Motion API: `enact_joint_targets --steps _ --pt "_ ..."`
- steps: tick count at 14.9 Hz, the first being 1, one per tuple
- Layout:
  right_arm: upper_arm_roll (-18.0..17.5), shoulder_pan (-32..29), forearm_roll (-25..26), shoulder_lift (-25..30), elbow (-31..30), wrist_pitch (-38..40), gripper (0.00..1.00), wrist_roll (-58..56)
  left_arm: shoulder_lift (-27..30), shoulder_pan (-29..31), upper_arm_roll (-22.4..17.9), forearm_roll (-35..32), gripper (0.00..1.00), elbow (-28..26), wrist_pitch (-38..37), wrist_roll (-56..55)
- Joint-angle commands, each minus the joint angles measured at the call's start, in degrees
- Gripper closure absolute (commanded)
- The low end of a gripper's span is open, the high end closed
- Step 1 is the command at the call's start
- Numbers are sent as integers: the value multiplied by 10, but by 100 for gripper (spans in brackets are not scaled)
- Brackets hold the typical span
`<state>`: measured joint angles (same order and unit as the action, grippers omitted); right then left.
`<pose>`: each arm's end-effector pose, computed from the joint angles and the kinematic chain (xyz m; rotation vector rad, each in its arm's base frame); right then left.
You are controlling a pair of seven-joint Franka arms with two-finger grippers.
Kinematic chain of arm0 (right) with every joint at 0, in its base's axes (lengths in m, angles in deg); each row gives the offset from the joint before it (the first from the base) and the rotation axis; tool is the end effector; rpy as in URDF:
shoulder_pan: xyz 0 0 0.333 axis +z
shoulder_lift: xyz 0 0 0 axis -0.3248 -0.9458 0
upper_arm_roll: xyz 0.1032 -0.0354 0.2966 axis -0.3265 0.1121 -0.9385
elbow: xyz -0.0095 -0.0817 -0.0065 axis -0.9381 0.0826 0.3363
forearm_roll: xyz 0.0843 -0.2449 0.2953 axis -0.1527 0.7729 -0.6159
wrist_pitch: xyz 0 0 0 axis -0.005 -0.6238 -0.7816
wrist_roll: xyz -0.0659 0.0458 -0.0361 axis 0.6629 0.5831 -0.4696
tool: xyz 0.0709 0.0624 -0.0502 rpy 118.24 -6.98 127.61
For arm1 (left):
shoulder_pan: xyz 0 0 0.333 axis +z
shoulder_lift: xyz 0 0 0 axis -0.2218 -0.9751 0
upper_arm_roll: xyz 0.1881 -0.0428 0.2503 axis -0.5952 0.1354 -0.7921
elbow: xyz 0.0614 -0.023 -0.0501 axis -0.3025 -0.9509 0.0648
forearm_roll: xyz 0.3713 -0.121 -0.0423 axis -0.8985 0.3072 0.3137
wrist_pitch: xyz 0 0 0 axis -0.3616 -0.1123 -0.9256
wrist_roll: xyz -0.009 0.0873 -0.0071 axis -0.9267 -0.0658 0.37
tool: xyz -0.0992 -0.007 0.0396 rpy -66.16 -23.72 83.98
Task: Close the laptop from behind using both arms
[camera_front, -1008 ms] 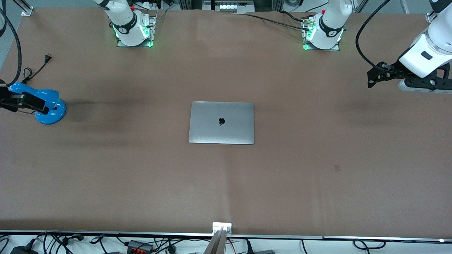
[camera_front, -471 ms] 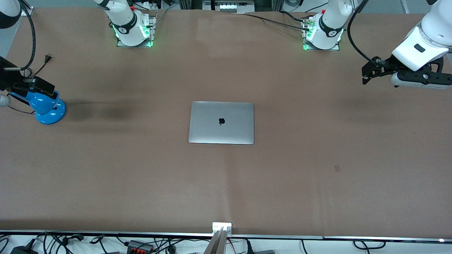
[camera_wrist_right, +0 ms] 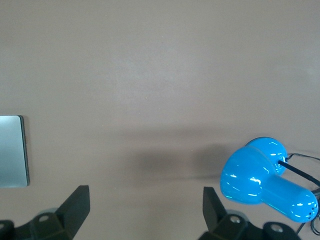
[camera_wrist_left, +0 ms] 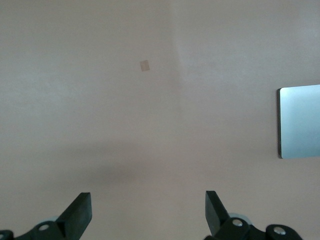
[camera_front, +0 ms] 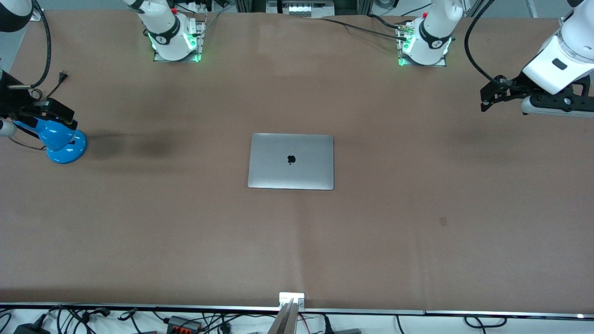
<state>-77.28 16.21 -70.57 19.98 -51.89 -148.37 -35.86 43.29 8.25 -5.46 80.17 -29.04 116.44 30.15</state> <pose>0.5649 -0.0256 0.5827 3.1162 -0.0532 0.0419 0.5268 -0.0468 0.6032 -3.1234 0.1308 -0.0124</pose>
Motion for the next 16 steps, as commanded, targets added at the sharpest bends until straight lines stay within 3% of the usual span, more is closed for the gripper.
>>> enact_joint_targets --steps 1,6,16 --pt "-5 -4 4 7 2 17 0 -9 -26 -4 -5 13 0 43 -29 -2" --pt "-3 -4 3 12 2 37 0 -3 -34 39 24 26 0 51 -36 1" --pt "-3 -5 0 13 -1 28 0 -5 -33 31 27 24 0 52 -37 0"
